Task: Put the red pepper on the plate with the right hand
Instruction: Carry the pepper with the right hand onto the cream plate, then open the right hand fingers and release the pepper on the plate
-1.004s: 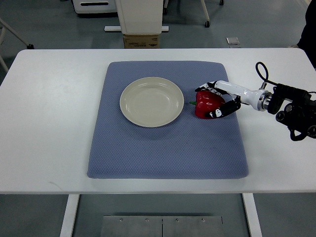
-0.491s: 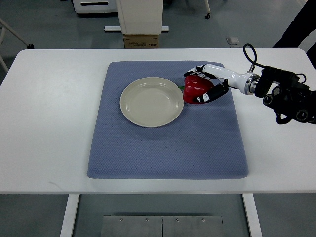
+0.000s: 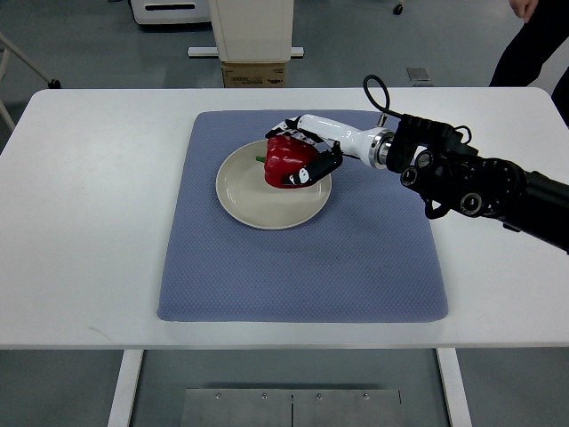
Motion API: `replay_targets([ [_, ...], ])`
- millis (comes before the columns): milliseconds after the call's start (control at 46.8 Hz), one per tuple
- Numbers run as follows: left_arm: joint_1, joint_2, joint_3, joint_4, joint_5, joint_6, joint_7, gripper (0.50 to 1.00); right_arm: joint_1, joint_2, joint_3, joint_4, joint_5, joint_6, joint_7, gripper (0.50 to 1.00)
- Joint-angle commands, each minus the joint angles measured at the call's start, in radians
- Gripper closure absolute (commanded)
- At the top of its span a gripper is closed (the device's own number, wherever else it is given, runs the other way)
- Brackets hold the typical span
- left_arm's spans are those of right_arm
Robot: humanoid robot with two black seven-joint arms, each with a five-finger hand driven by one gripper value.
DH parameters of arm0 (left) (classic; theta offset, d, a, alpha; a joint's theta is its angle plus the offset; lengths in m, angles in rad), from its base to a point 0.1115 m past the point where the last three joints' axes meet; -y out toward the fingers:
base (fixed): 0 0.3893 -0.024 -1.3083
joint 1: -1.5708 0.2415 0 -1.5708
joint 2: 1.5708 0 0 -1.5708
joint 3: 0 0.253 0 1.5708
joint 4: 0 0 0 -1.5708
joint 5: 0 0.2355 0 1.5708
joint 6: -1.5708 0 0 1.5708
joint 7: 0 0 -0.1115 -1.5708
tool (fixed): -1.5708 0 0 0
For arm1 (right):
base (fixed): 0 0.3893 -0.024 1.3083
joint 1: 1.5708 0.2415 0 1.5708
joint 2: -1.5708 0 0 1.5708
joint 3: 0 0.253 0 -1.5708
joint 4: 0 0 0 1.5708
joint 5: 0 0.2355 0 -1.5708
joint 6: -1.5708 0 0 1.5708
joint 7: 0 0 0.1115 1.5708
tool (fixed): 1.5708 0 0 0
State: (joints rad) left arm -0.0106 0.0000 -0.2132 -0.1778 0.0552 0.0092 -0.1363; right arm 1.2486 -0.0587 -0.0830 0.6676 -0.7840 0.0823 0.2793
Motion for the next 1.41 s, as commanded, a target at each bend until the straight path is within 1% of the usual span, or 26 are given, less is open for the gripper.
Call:
replay_targets([
  [0,0.0,0.0,0.0,0.0,0.0,0.0,0.0,0.5,-0.001,0.034,0.002,-0.01,0.0,-0.001,-0.002,1.0],
  [64,0.0,0.0,0.0,0.0,0.0,0.0,0.0,0.5,-0.001,0.059,0.002,-0.013,0.0,-0.01,-0.002,1.0],
  [235,0.0,0.0,0.0,0.0,0.0,0.0,0.0,0.5,-0.015,0.059,0.012,-0.013,0.0,-0.035,-0.003,1.0],
  [726,0.0,0.0,0.0,0.0,0.0,0.0,0.0,0.5,-0.072,0.059,0.019,-0.014,0.0,-0.036,0.017,1.0],
  [748,0.0,0.0,0.0,0.0,0.0,0.0,0.0,0.5,-0.072,0.059,0.019,-0.014,0.0,-0.036,0.017,0.984],
  [769,0.0,0.0,0.0,0.0,0.0,0.0,0.0,0.5,-0.074,0.059,0.02,-0.014,0.0,-0.036,0.018,0.949],
  [790,0.0,0.0,0.0,0.0,0.0,0.0,0.0,0.5,-0.075,0.059,0.02,-0.014,0.0,-0.036,0.018,0.901],
  [854,0.0,0.0,0.0,0.0,0.0,0.0,0.0,0.5,-0.081,0.059,0.02,-0.014,0.0,-0.036,0.018,0.785],
  [961,0.0,0.0,0.0,0.0,0.0,0.0,0.0,0.5,-0.083,0.059,0.022,-0.016,0.0,-0.044,0.018,0.57],
  [983,0.0,0.0,0.0,0.0,0.0,0.0,0.0,0.5,-0.083,0.059,0.025,-0.016,0.0,-0.049,0.018,0.534],
  [1004,0.0,0.0,0.0,0.0,0.0,0.0,0.0,0.5,-0.084,0.059,0.028,-0.016,0.002,-0.056,0.018,0.517],
  [1175,0.0,0.0,0.0,0.0,0.0,0.0,0.0,0.5,-0.092,0.059,0.034,-0.016,0.002,-0.073,0.018,0.5],
  [1388,0.0,0.0,0.0,0.0,0.0,0.0,0.0,0.5,-0.086,0.059,0.065,-0.016,0.002,-0.073,0.017,0.5],
])
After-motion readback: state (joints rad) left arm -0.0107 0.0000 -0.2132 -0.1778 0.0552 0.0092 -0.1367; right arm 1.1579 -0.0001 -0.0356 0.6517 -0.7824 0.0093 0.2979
